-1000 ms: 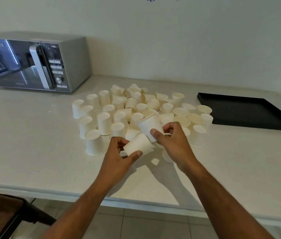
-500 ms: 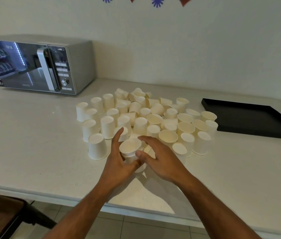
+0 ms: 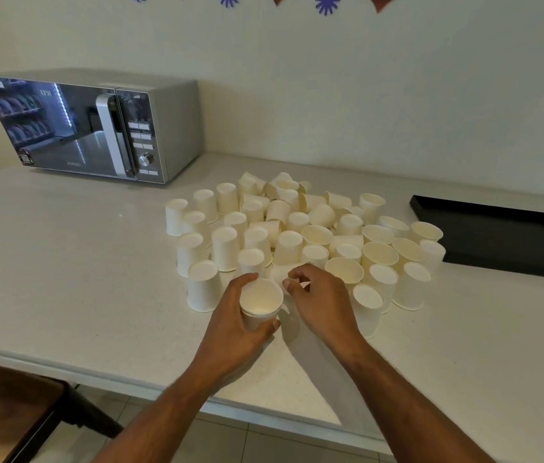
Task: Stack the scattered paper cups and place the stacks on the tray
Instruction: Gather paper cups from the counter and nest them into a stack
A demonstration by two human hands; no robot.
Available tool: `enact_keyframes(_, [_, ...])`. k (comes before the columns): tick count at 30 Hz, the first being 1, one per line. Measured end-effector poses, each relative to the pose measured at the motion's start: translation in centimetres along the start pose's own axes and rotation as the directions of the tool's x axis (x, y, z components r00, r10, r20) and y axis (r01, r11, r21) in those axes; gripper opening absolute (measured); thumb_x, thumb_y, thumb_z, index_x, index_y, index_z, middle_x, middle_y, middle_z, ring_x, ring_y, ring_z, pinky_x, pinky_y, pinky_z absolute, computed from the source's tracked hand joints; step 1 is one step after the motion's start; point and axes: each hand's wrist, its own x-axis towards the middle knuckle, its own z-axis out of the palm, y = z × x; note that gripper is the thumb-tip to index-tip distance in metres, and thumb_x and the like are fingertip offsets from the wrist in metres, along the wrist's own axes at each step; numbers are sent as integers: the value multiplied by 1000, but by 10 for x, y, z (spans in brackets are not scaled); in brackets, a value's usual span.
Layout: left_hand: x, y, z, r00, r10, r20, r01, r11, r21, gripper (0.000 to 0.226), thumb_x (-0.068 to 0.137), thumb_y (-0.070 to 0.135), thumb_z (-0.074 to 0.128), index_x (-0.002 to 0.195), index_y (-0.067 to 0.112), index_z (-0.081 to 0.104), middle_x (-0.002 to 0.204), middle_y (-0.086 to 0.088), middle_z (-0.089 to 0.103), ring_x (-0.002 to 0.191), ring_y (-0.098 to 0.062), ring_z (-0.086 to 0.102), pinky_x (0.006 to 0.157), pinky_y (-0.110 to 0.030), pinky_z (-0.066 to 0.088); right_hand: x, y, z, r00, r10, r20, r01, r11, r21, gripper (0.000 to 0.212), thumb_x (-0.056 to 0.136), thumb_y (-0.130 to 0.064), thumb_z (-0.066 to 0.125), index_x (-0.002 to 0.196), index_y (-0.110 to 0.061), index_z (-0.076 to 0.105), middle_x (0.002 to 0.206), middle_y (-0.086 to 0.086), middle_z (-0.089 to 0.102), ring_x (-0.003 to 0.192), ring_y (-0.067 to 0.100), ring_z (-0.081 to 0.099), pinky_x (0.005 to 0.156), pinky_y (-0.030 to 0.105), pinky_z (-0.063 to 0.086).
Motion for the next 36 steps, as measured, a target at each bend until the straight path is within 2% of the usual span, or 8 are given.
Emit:
enact_keyframes(6, [3,-1,4,1000,18,-7,-18,1000,-10,81,71,55,83,138,53,37,129,36,49,121,14,47,75,5,40,-2,-14,-16,912,-275,-305,268,961,-66,24,93,-22,67,116,-28,62,116,-5,67,99,6,55,84,13,42])
enact_keyframes(12, [14,12,22,999,33,42,-26,988,-151,83,70,59,84,136,57,35,133,29,55,122,4,55,84,-7,48,-16,-12,-22,789,-611,-70,549,750,-369,42,84,-22,69,123,-26,53,119,0,65,105,16,53,89,35,49])
enact_keyframes(18, [29,14,36,993,79,91,-69,992,-103,89,65,44,86,135,56,34,133,29,55,124,2,54,96,-11,47,-14,9,-25,799,-581,156,595,725,-346,22,94,-24,59,115,-24,63,118,-2,67,108,18,54,96,39,43])
enact_keyframes(21, [36,10,45,989,68,132,-55,993,-102,90,65,40,88,137,53,36,135,28,54,126,2,52,98,-20,48,-4,21,-29,882,-471,0,453,848,-274,29,102,-40,42,113,-25,64,118,-6,64,111,13,50,98,37,41])
enact_keyframes(23, [39,9,49,989,53,141,-45,997,-61,93,65,46,89,135,62,30,134,37,47,125,12,46,94,-11,44,7,31,-37,914,-355,-194,286,906,-313,30,100,-46,46,112,-25,65,117,-5,65,109,14,53,96,38,45])
enact_keyframes(26, [42,4,52,989,45,140,-45,999,-8,95,66,56,85,139,64,24,137,43,40,126,18,39,96,-10,39,18,47,-44,947,-250,-203,110,843,-527,30,92,-48,62,110,-26,70,118,-2,68,110,21,58,95,43,46])
enact_keyframes(31, [44,-1,52,991,44,129,-51,997,50,91,66,61,83,137,62,26,134,44,39,124,19,39,89,-6,38,18,56,-38,978,-192,-87,103,797,-596,23,88,-41,70,104,-25,72,116,-2,70,112,21,61,105,47,43])
enact_keyframes(36, [42,-1,52,992,51,118,-56,997,44,89,66,63,81,136,61,27,134,43,40,125,18,39,87,-4,38,16,51,-38,915,-321,-246,158,843,-514,23,90,-32,70,107,-17,73,113,4,72,107,25,65,104,47,44])
